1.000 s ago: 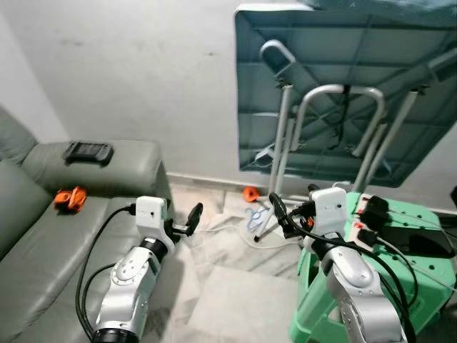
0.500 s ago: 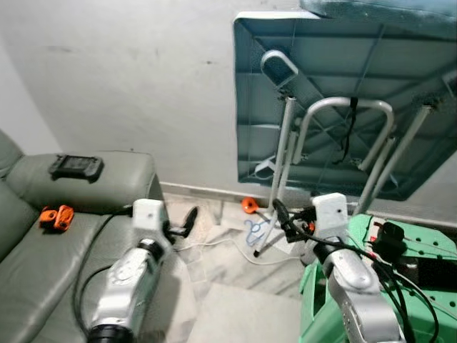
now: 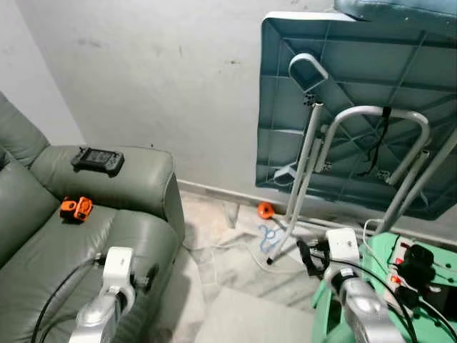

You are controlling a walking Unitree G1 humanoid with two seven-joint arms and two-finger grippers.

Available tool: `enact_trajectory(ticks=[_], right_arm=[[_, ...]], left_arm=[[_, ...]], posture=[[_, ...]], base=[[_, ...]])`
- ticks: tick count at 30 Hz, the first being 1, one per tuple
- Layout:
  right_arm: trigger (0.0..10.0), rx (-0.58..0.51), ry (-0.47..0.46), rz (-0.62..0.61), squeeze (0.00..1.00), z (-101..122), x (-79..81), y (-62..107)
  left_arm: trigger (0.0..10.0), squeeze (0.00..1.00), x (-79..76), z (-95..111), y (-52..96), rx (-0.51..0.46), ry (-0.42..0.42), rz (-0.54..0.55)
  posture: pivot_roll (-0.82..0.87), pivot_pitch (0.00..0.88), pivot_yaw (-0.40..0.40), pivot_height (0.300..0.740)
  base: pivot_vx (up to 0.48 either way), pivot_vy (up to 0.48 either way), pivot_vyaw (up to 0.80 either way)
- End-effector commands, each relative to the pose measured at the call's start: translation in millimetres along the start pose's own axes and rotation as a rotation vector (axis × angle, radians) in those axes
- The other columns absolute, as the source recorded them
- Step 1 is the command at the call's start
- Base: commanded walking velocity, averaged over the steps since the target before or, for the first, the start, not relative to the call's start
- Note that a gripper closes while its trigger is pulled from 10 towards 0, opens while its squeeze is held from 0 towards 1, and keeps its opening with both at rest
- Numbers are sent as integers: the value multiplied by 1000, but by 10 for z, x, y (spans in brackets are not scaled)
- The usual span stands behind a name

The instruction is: Move the pillow to the sofa

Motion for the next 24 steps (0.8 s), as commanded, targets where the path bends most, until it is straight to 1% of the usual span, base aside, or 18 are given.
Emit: enact_trajectory(ticks=[1, 2, 3, 4, 5, 7, 8, 9, 11, 14, 15, 17, 18, 19, 20, 21, 22, 24], right_arm=[[10000, 43, -12, -53, 0, -134, -138, 16], [10000, 109, -26, -76, 0, -312, -190, 47], [10000, 164, -10, -87, 0, -453, -218, 88], [10000, 164, -10, -87, 0, -453, -218, 88], [10000, 187, 12, -92, 0, -510, -237, 111], [10000, 274, 38, -116, 0, -729, -303, 214], [10000, 365, 64, -129, 0, -938, -351, 336], [10000, 381, 69, -130, 0, -974, -358, 358], [10000, 537, 113, -115, 0, -1260, -385, 551], [10000, 672, 139, -91, 0, -1479, -401, 741], [10000, 721, 163, -61, 0, -1565, -384, 823], [10000, 734, 153, -58, 0, -1581, -368, 831], [10000, 710, 109, -87, 0, -1533, -354, 762], [10000, 710, 109, -87, 0, -1533, -354, 762], [10000, 695, 83, -105, 0, -1502, -349, 720], [10000, 693, 78, -108, 0, -1495, -349, 712], [10000, 667, 64, -107, 0, -1425, -319, 622], [10000, 663, 63, -106, 0, -1411, -312, 605]], left_arm=[[10000, 0, 39, -142, 36, 57, 19, 27], [10000, 0, 74, -366, 117, 145, 34, 56], [10000, 0, 86, -519, 182, 207, 42, 70], [10000, 0, 86, -519, 182, 207, 42, 70], [10000, 0, 80, -576, 207, 229, 49, 69], [10000, 0, 45, -738, 278, 301, 33, 53], [10000, 0, -3, -854, 332, 352, 19, 28], [10000, 0, -13, -869, 339, 358, 17, 23], [10000, 0, -107, -979, 392, 394, -15, -24], [10000, 0, -188, -1080, 447, 423, -16, -42], [10000, 0, -218, -1125, 471, 442, -50, -49], [10000, 0, -233, -1141, 479, 449, -54, -49], [10000, 0, -245, -1143, 477, 452, -55, -46], [10000, 0, -245, -1143, 477, 452, -55, -46], [10000, 0, -252, -1142, 474, 452, -57, -47], [10000, 0, -254, -1141, 473, 453, -57, -47], [10000, 0, -313, -1127, 451, 448, -65, -60], [10000, 0, -325, -1122, 445, 447, -67, -63]], posture=[[-158, 0, 61, 740], [-162, 0, 62, 740], [-166, 0, 63, 740], [-166, 0, 63, 740], [-166, 0, 63, 740], [-166, 0, 64, 740], [-173, 0, 67, 740], [-173, 0, 67, 740], [-174, 0, 68, 740], [-172, 0, 67, 740], [-166, 0, 67, 740], [-168, 0, 67, 740], [-173, 0, 68, 740], [-173, 0, 68, 740], [-178, 0, 70, 740], [-178, 0, 70, 740], [-183, 0, 72, 740], [-184, 0, 72, 740]], base=[[0, 0, 0], [0, 0, 0], [0, 0, 0], [0, 0, 0], [0, 0, 0], [0, 0, 0], [0, 0, 0], [0, 0, 0], [0, 0, 0], [0, 0, 0], [0, 0, 0], [0, 0, 0], [0, 0, 0], [0, 0, 0], [0, 0, 0], [0, 0, 0], [0, 0, 0], [0, 0, 0]])
Point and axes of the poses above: a point about 5 cm out from each wrist's last joint towards the gripper, its own y axis pointing back from the gripper into the wrist, its own z axis along the axis of the wrist's last joint, x = y × z, the point moved 2 cm from there along -y, pointing out of the wrist towards the gripper, and after that the axes turned 9 degrees about -y, right-handed, at the moved point
